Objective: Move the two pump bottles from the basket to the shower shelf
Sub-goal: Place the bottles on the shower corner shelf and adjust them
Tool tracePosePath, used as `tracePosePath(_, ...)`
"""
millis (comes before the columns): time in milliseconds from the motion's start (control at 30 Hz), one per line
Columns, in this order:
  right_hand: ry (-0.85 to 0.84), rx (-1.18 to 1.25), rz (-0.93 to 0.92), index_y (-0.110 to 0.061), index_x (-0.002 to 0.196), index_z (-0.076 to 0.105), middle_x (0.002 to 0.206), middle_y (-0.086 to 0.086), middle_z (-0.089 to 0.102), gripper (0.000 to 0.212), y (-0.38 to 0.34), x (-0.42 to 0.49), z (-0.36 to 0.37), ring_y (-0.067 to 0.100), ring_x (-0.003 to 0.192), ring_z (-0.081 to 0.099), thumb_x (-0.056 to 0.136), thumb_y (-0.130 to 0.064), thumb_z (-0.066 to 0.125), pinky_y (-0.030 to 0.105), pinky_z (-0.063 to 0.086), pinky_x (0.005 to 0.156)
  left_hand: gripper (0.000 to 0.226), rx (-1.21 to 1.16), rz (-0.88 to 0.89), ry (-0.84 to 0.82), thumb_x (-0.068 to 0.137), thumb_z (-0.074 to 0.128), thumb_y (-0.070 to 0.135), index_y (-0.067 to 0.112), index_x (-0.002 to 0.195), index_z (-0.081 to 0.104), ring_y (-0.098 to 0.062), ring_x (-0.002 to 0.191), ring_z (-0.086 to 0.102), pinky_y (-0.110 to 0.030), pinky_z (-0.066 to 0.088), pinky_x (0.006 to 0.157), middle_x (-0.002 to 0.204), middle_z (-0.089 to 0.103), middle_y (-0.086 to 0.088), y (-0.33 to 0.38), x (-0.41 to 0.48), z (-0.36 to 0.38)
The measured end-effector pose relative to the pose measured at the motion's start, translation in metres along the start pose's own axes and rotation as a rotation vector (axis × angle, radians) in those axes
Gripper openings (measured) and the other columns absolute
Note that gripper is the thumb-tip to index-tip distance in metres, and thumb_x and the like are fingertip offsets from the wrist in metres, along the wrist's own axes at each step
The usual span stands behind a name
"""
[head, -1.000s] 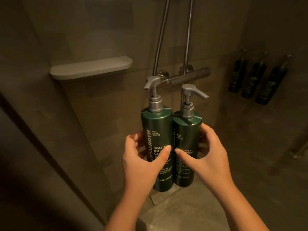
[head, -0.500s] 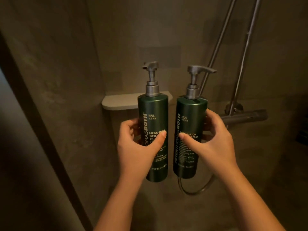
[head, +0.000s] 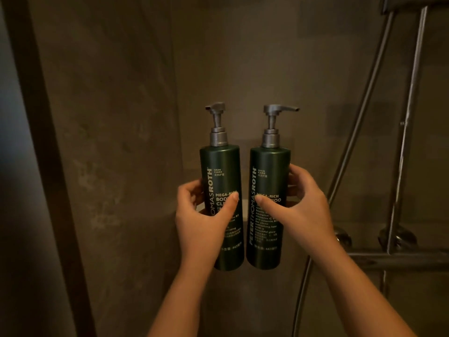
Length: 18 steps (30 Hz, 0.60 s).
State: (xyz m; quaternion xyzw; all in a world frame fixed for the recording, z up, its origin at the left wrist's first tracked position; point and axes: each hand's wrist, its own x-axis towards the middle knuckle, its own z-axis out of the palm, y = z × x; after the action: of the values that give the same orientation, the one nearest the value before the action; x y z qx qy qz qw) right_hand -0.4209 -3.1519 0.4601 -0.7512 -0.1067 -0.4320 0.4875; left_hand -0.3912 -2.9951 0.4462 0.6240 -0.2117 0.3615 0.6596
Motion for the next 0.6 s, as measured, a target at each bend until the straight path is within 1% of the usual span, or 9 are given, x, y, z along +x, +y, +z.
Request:
tracePosePath(100,-0.010,0.036,-0.026,-0.042,0.114,0.041,0.101,-0.027,0.051,0.066,-0.002,0.022,0.005,-0.006,0.092,0.051,0.058,-0.040,0.076,0.014,0.038,0.066,0.045,0.005,0.023,0.030,0.060,0.078,0.029,0.044,0.088,0.045,0.017,0.083,0.052,0.000,0.041,0.063,0.092,0.056,0.019,0.000,0.018,0.004)
tracePosePath(167,-0.005,0.056,-0.041,-0.042,0.112,0.041,0.099,-0.027,0.051,0.064,-0.003,0.035,0.009,-0.007,0.091,0.051,0.059,-0.038,0.076,0.014,0.038,0.066,0.046,0.011,0.030,0.036,0.060,0.077,0.031,0.044,0.089,0.044,0.017,0.084,0.052,-0.008,0.046,0.063,0.093,0.056,0.019,-0.001,0.030,0.008)
tracePosePath(233,0.007,0.076,-0.052,-0.043,0.110,0.041,0.098,-0.027,0.051,0.062,-0.002,0.048,0.014,-0.008,0.090,0.051,0.059,-0.037,0.077,0.013,0.037,0.065,0.046,0.018,0.038,0.042,0.061,0.077,0.031,0.044,0.089,0.044,0.019,0.084,0.050,-0.013,0.042,0.065,0.093,0.055,0.020,-0.003,0.041,0.012)
tracePosePath(333,0.012,0.092,-0.050,-0.042,0.112,0.043,0.096,-0.028,0.051,0.063,0.003,0.064,0.022,-0.007,0.088,0.051,0.060,-0.037,0.077,0.014,0.038,0.064,0.047,0.015,0.039,0.052,0.062,0.077,0.029,0.045,0.089,0.042,0.021,0.082,0.049,-0.014,0.039,0.066,0.093,0.053,0.021,-0.008,0.056,0.016)
tracePosePath(433,0.010,0.099,-0.037,-0.043,0.114,0.041,0.094,-0.029,0.050,0.065,0.011,0.076,0.029,-0.012,0.086,0.051,0.060,-0.038,0.077,0.014,0.037,0.064,0.047,0.025,0.041,0.073,0.062,0.077,0.029,0.045,0.089,0.042,0.018,0.082,0.051,-0.009,0.040,0.062,0.092,0.052,0.022,-0.015,0.068,0.021)
tracePosePath(500,0.017,0.104,-0.031,-0.043,0.114,0.041,0.093,-0.029,0.050,0.066,0.016,0.082,0.034,-0.012,0.085,0.051,0.059,-0.038,0.077,0.014,0.037,0.064,0.046,0.027,0.040,0.071,0.063,0.076,0.029,0.045,0.088,0.042,0.023,0.081,0.048,-0.003,0.041,0.056,0.092,0.052,0.022,-0.020,0.075,0.024)
tracePosePath(567,0.023,0.100,-0.021,-0.041,0.116,0.041,0.093,-0.029,0.050,0.067,0.022,0.088,0.038,-0.009,0.086,0.051,0.059,-0.038,0.077,0.016,0.038,0.064,0.047,0.024,0.025,0.060,0.064,0.076,0.028,0.043,0.092,0.042,0.026,0.079,0.046,-0.002,0.040,0.054,0.092,0.051,0.022,-0.025,0.080,0.027)
tracePosePath(600,0.025,0.094,-0.019,-0.041,0.116,0.041,0.092,-0.029,0.050,0.068,0.025,0.090,0.040,-0.009,0.085,0.050,0.059,-0.038,0.076,0.015,0.037,0.063,0.047,0.020,0.017,0.054,0.064,0.075,0.027,0.039,0.096,0.043,0.027,0.079,0.046,-0.001,0.040,0.054,0.092,0.051,0.022,-0.028,0.082,0.028)
